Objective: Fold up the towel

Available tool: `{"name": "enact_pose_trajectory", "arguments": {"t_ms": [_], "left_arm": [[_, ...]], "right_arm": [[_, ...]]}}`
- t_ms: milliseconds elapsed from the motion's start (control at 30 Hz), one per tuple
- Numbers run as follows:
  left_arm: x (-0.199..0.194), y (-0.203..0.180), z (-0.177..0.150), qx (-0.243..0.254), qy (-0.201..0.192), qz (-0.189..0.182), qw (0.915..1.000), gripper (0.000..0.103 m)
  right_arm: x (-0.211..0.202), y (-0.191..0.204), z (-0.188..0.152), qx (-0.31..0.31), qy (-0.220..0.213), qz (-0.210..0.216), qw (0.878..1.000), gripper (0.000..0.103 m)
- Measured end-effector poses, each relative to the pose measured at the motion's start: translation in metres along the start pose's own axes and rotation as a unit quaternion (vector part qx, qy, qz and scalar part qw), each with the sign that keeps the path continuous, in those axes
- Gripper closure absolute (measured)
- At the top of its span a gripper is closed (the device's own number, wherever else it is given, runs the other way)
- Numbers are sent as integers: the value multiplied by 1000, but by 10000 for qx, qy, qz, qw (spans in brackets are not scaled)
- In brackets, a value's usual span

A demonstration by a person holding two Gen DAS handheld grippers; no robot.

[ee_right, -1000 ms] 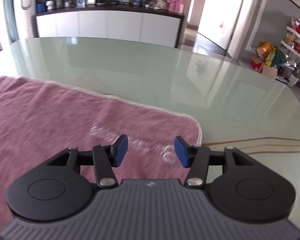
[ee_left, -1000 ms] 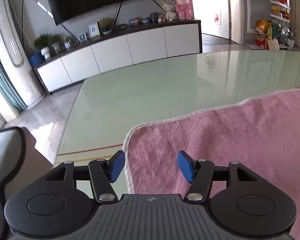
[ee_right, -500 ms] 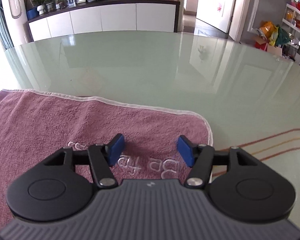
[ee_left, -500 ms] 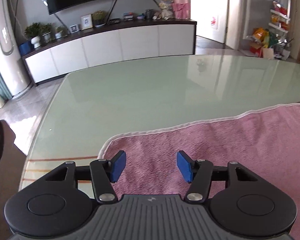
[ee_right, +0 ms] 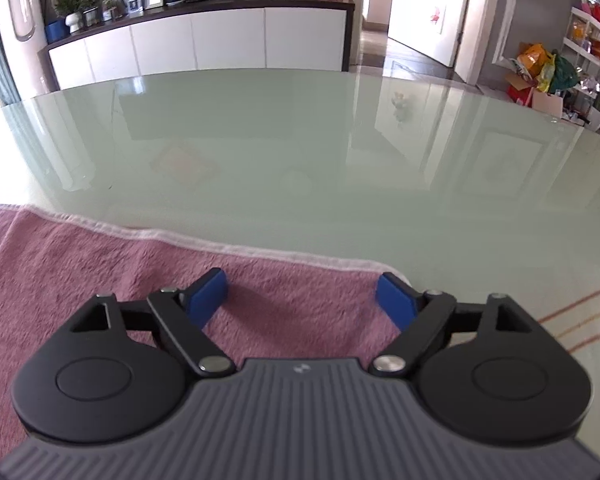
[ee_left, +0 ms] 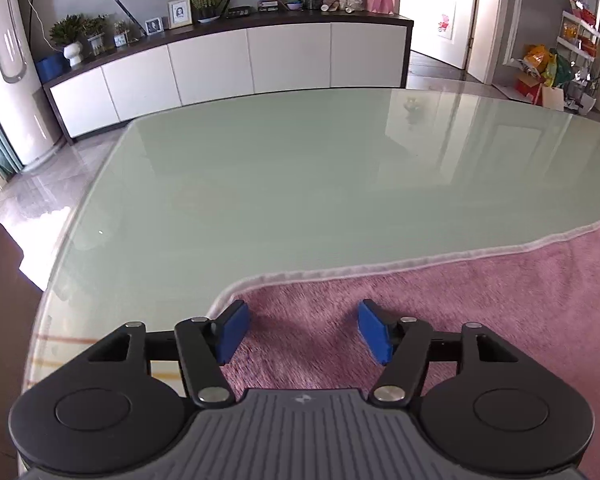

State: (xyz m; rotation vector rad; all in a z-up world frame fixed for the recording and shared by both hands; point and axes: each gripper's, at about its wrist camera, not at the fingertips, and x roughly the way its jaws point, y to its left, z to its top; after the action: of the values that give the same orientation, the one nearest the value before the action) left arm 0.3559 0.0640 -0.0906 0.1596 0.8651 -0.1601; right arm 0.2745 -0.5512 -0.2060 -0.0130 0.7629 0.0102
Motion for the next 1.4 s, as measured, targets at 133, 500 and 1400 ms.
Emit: {"name": "enact_pose_trajectory", "arguments": {"t_ms": [133,500,1400], "left_arm": [[-6,-3,4,26,-3,351,9994,45],[-135,2,-74,224,-447,74,9987,40],[-167,-14,-187,-210,61,-230,9995,36]], "right_arm": [[-1,5,7,16,42,-154,9999,33],[-133,10,-73,10,-159,981,9951,13],[-200,-7,-171,640,101,385,9972,11]]}}
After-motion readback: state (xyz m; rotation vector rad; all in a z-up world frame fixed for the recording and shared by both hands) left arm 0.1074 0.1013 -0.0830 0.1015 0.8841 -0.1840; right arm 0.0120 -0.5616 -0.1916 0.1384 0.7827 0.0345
